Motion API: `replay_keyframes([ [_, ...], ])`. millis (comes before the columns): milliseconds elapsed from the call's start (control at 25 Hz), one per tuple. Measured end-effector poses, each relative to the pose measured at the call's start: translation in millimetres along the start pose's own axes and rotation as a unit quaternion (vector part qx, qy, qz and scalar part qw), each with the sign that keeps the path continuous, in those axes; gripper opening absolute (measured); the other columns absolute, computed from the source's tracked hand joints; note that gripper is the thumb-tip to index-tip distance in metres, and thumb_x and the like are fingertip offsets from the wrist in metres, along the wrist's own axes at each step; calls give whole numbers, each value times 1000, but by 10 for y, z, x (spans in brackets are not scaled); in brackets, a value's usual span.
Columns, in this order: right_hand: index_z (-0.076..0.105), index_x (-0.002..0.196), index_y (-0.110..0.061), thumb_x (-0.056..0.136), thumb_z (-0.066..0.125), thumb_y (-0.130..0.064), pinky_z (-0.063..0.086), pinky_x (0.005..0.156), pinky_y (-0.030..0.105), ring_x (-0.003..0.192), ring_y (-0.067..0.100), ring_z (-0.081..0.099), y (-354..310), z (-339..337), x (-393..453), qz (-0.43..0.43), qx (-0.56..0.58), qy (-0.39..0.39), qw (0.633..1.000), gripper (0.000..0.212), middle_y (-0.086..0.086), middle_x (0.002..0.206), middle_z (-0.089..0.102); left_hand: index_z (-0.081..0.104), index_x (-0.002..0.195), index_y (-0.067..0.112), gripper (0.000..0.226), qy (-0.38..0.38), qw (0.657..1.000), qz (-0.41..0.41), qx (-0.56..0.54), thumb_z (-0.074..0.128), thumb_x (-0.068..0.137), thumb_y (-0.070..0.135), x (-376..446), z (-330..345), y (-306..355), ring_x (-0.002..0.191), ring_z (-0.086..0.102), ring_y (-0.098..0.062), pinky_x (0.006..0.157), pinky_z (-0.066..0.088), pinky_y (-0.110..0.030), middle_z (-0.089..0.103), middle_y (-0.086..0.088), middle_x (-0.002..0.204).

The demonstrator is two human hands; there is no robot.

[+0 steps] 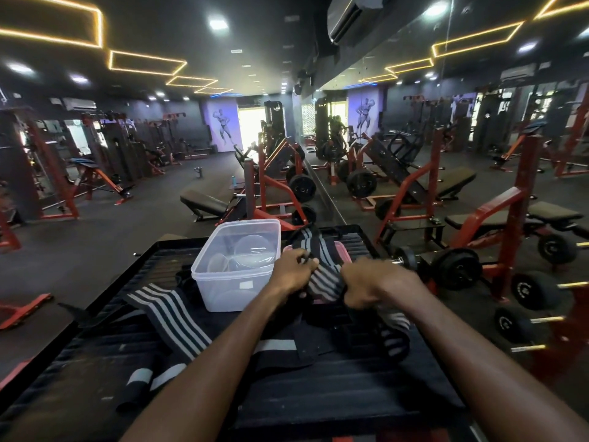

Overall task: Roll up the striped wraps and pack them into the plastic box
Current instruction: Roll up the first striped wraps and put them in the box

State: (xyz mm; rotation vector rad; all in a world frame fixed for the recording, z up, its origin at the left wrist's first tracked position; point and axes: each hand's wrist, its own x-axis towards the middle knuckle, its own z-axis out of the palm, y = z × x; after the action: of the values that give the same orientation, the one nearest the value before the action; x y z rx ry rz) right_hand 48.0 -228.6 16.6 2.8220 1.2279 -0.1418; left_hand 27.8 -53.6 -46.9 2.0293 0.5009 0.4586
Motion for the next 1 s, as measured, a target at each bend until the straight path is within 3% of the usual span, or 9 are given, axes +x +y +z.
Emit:
replay_keyframes([
  [120, 62, 103, -19, 76, 69, -29, 57, 81, 35, 92, 22, 65, 96, 135, 38, -86, 138, -57, 985, 30, 6, 109, 67, 73, 97, 2, 20, 28, 995, 21, 98, 65, 96, 21, -9, 2, -106, 98, 66, -29, 80, 45, -29, 72, -15, 108],
  [280, 51, 131, -24, 82, 79, -32, 54, 73, 29, 94, 17, 68, 328, 221, 144, -105, 439, -97, 887, 57, 4, 119, 60, 72, 108, 1, 23, 87, 993, 4, 82, 60, 99, 19, -23, -33, -128, 113, 63, -34, 89, 44, -31, 71, -17, 119],
  [400, 50, 133, -21, 70, 82, -53, 58, 79, 34, 102, 20, 69, 448, 531, 219, -64, 335, -142, 929, 77, 2, 117, 66, 69, 112, 3, 23, 116, 992, 5, 39, 56, 101, 19, -56, -15, -71, 110, 64, -33, 85, 44, -31, 70, -16, 121],
  [480, 59, 120, -22, 61, 80, -64, 58, 88, 38, 97, 15, 66, 491, 720, 249, -67, 244, -160, 954, 75, -1, 111, 68, 66, 107, 6, 19, 129, 992, -6, -3, 54, 103, 20, -50, 8, -44, 78, 68, -27, 64, 48, -26, 71, -14, 113],
  [560, 65, 104, -21, 65, 84, -55, 56, 75, 34, 79, 14, 63, 488, 790, 237, -61, 244, -166, 954, 55, 0, 95, 70, 64, 107, 6, 19, 135, 990, -27, -36, 53, 104, 22, -31, 22, -35, 53, 63, -20, 42, 46, -20, 70, -13, 111],
  [680, 63, 103, -16, 74, 85, -32, 47, 56, 31, 60, 15, 54, 503, 780, 205, -51, 285, -180, 940, 39, 3, 78, 63, 64, 107, 4, 19, 142, 988, -29, -44, 53, 104, 20, -19, 53, -5, 51, 59, -18, 34, 39, -14, 69, -13, 108],
  [760, 62, 104, -19, 74, 85, -25, 46, 63, 37, 69, 20, 55, 533, 697, 170, -87, 317, -164, 930, 38, 4, 81, 62, 63, 106, 5, 18, 140, 989, -22, -45, 52, 104, 19, -17, 64, 25, 57, 61, -17, 40, 43, -14, 67, -9, 105],
  [880, 65, 105, -16, 75, 84, -19, 47, 68, 32, 73, 13, 56, 579, 484, 80, -138, 362, -142, 911, 35, -6, 79, 57, 67, 105, 6, 19, 147, 989, -1, -17, 54, 103, 20, 22, 63, 25, 90, 65, -25, 76, 50, -30, 70, -10, 105],
  [1000, 62, 98, -11, 80, 80, -10, 53, 51, 25, 57, 13, 62, 574, 350, -59, -110, 377, -239, 888, 26, 2, 79, 62, 67, 109, 5, 21, 115, 993, 31, -6, 54, 103, 20, 48, 92, -15, 95, 60, -22, 82, 44, -32, 68, -8, 104],
])
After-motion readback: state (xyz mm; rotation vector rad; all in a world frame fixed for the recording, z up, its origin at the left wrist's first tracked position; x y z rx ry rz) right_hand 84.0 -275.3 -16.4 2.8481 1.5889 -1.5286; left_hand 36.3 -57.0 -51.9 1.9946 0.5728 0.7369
